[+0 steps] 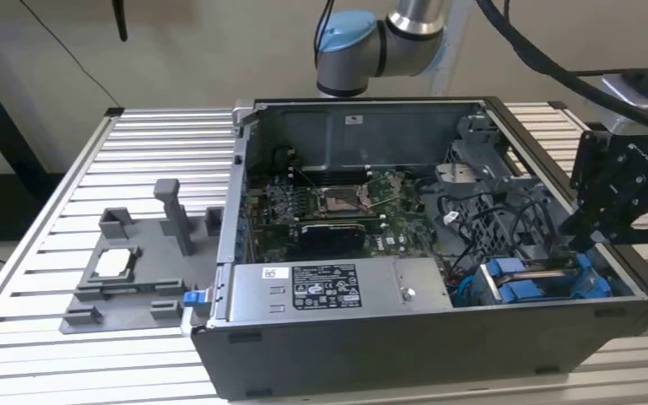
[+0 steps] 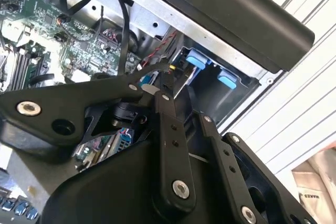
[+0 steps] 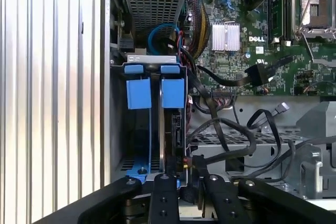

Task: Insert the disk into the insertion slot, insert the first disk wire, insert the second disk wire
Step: 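Insert the first disk wire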

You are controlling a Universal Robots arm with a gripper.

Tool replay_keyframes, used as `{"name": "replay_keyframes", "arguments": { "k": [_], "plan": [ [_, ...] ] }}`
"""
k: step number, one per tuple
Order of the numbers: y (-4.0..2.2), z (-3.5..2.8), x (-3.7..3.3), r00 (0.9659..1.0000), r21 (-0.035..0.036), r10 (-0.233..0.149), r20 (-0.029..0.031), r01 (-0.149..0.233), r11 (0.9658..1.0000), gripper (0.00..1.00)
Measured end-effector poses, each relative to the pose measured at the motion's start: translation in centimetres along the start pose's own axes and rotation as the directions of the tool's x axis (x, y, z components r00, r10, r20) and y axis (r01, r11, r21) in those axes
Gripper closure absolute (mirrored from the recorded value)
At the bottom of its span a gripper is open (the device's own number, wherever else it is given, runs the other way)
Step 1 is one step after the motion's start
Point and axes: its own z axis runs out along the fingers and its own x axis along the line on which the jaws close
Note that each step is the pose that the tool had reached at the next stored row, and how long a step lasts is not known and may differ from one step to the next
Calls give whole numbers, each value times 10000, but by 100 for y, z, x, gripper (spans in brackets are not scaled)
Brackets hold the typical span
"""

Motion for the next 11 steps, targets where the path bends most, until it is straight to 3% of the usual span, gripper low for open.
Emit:
{"name": "replay_keyframes", "arguments": {
  "k": [5, 11],
  "plan": [
    [11, -143, -12, 10000, 1, 4, -44, -4, 10000, 73],
    [12, -157, -16, 10000, 1, 3, -47, -3, 10000, 73]
  ]
}}
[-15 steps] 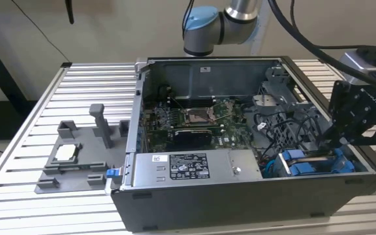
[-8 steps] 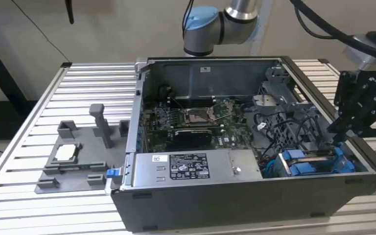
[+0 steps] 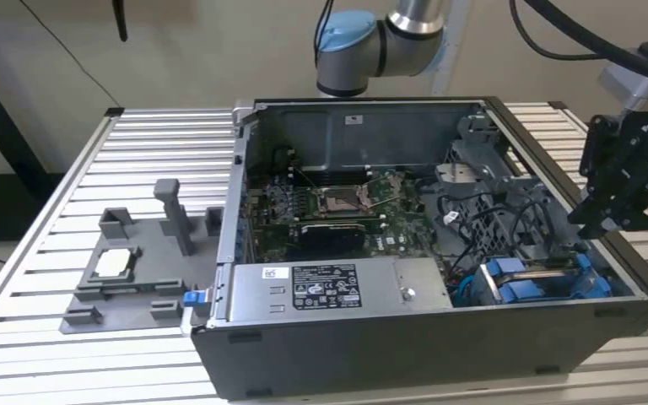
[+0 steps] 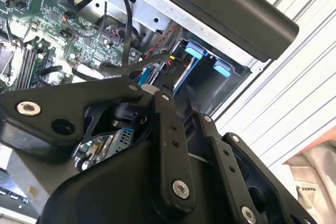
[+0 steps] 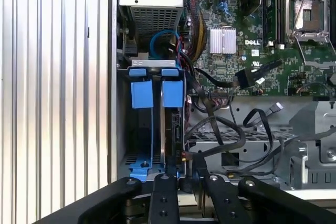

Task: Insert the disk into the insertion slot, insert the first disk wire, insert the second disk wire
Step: 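Insert the second disk wire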

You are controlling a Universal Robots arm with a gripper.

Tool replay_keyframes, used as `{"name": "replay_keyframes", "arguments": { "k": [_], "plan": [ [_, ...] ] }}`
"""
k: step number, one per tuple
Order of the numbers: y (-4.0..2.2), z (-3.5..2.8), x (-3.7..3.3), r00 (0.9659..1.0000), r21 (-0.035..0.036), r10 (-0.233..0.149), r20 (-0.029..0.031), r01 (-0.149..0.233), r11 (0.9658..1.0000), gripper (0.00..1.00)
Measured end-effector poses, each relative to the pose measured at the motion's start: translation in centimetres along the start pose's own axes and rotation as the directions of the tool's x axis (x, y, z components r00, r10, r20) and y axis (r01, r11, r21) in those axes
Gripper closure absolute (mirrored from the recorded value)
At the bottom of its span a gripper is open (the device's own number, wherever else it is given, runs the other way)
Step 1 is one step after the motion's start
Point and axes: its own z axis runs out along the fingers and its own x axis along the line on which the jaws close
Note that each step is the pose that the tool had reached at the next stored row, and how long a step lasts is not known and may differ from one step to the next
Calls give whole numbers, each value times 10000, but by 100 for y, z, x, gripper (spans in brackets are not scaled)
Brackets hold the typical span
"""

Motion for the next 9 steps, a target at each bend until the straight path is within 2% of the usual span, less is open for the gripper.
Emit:
{"name": "replay_keyframes", "arguments": {
  "k": [2, 6, 9],
  "plan": [
    [0, 2, -33, 10000, 0, -1, -2, 1, 10000, 73],
    [2, 16, -180, 10000, 1, 3, -32, -3, 10000, 73],
    [3, 23, -290, 10000, 1, 7, -87, -7, 10000, 73]
  ]
}}
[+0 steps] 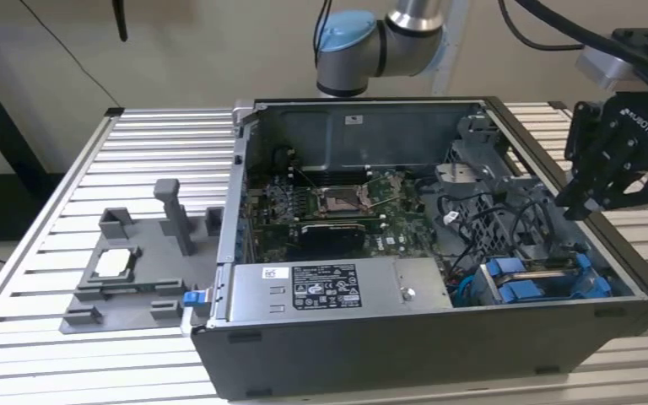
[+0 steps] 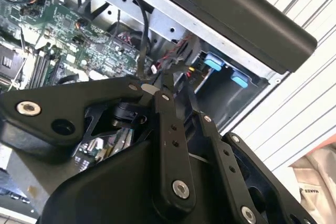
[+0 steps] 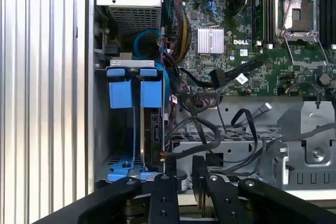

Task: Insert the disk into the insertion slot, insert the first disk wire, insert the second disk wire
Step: 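Insert the second disk wire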

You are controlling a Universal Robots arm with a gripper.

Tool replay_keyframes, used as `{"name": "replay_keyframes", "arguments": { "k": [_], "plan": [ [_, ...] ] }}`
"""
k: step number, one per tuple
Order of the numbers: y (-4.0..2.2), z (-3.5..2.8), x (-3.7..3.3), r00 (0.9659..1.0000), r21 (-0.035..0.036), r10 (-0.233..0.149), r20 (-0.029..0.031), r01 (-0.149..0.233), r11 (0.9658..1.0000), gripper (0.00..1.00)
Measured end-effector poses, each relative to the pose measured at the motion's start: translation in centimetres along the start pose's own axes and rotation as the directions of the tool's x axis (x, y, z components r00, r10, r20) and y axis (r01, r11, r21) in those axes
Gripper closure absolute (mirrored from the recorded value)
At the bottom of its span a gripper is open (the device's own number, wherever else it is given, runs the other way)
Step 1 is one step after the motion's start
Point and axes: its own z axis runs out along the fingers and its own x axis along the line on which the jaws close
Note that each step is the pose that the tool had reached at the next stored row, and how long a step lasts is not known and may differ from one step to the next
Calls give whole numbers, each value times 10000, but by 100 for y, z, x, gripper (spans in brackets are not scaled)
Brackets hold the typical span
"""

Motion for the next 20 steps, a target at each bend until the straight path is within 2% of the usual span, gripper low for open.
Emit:
{"name": "replay_keyframes", "arguments": {
  "k": [5, 7, 10, 12, 20],
  "plan": [
    [2, 6, -173, 9999, 2, 9, -123, -9, 10000, 73],
    [4, 1, -218, 9998, 3, 14, -174, -14, 10000, 73],
    [23, -14, -225, 9998, 16, 12, -181, -12, 10000, 73],
    [59, -19, -225, 9998, 47, 11, -180, -10, 10000, 73],
    [249, -22, -223, 9998, 251, 1, -176, 3, 9997, 73]
  ]
}}
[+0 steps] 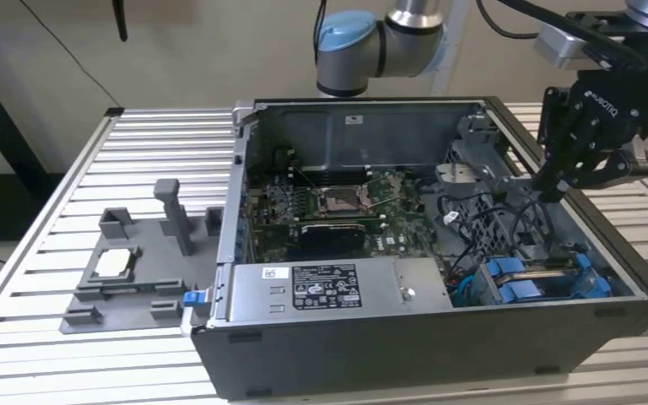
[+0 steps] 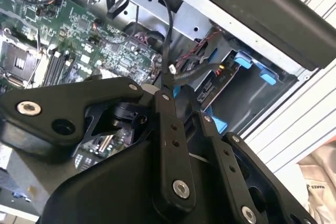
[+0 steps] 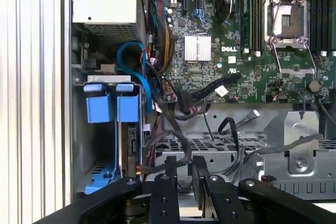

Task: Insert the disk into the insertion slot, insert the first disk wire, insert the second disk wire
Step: 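Insert the second disk wire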

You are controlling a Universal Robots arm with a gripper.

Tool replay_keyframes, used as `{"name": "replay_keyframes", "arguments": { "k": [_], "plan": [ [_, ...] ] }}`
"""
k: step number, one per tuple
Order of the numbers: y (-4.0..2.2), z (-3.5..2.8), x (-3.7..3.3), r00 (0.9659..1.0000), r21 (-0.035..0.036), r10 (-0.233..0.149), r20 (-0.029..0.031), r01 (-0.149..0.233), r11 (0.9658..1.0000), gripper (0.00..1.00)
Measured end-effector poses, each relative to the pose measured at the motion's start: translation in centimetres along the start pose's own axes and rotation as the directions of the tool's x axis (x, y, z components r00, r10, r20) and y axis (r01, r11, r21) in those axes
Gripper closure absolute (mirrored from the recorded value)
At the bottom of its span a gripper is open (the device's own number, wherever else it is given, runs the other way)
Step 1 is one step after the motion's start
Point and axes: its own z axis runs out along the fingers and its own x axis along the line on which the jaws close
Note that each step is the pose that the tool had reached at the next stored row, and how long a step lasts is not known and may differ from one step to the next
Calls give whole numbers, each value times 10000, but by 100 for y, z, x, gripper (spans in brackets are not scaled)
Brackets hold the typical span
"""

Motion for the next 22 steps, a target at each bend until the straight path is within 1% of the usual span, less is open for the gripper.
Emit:
{"name": "replay_keyframes", "arguments": {
  "k": [6, 17, 22],
  "plan": [
    [175, -3, 2, 10000, 235, -14, 11, 14, 9997, 73],
    [471, -17, 5, 10000, 605, -36, 27, 34, 9982, 73],
    [561, -23, 5, 10000, 735, -79, 26, 77, 9973, 73]
  ]
}}
